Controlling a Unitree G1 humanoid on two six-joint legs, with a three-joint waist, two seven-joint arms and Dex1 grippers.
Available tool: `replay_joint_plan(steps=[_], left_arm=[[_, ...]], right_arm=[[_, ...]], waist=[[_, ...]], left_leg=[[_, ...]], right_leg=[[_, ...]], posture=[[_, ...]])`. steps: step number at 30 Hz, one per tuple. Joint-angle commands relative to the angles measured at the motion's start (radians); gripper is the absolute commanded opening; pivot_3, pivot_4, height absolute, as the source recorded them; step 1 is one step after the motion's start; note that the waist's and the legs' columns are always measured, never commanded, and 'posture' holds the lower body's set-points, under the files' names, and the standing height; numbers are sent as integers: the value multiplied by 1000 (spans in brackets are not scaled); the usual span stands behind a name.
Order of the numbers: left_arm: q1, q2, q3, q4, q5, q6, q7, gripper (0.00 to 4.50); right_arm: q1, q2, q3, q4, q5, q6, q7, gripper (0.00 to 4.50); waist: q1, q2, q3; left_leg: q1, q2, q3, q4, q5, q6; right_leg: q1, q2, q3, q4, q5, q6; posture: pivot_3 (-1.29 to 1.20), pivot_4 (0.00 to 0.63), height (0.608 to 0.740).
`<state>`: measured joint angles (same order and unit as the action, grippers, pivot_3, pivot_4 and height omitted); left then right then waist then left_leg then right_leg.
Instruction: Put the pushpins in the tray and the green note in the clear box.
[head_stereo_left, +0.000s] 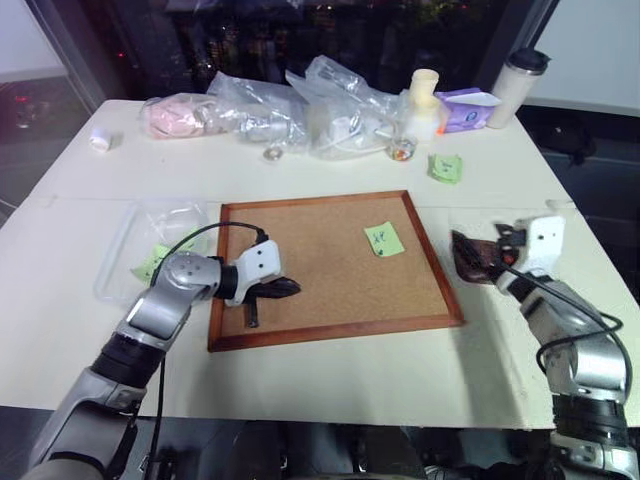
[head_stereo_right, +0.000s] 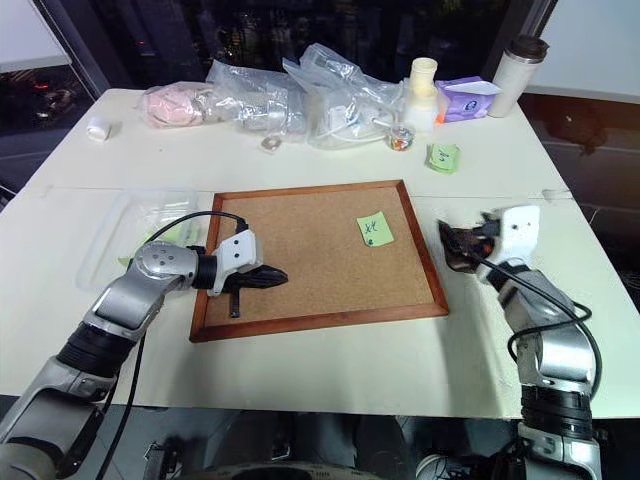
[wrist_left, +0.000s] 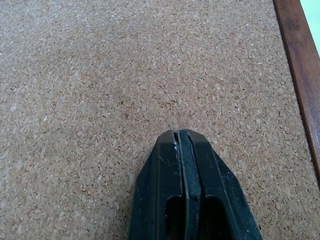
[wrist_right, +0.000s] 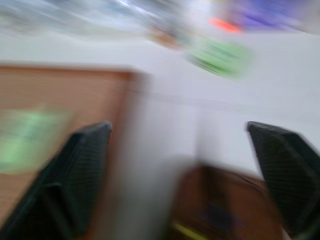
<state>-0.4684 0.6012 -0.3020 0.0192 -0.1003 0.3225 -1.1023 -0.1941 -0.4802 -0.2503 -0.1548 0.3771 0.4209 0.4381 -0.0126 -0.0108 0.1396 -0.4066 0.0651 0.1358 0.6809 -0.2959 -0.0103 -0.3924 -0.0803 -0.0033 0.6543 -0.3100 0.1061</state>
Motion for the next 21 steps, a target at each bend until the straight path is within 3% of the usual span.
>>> replay_joint_plan(steps=[1, 7, 18, 21], left_arm=[[16, -3, -42, 36, 34, 13, -1, 0], [13, -9, -39, 38, 39, 13, 4, 0], [22, -3, -37, 28, 43, 17, 11, 0], [24, -1, -37, 27, 43, 17, 11, 0]], right_arm=[[-35, 33, 121, -47, 0, 13, 52, 4464], [-74, 99, 228, 40, -54, -39, 69, 4464], [-127, 172, 249, 268, -98, -147, 84, 4464], [-116, 174, 260, 306, -118, -174, 94, 3661]], waist=[[2, 0, 0], [4, 0, 0], [2, 0, 0], [1, 0, 0]], left_leg=[[0, 0, 0, 0, 0, 0], [-1, 0, 0, 0, 0, 0], [-1, 0, 0, 1, 0, 0], [0, 0, 0, 1, 0, 0]], right_leg=[[0, 0, 0, 0, 0, 0], [0, -1, 0, -1, 0, 0], [0, 0, 0, 0, 0, 0], [0, 0, 0, 0, 0, 0]], posture=[[0, 150, 737], [0, 150, 737], [0, 150, 737], [0, 150, 737]])
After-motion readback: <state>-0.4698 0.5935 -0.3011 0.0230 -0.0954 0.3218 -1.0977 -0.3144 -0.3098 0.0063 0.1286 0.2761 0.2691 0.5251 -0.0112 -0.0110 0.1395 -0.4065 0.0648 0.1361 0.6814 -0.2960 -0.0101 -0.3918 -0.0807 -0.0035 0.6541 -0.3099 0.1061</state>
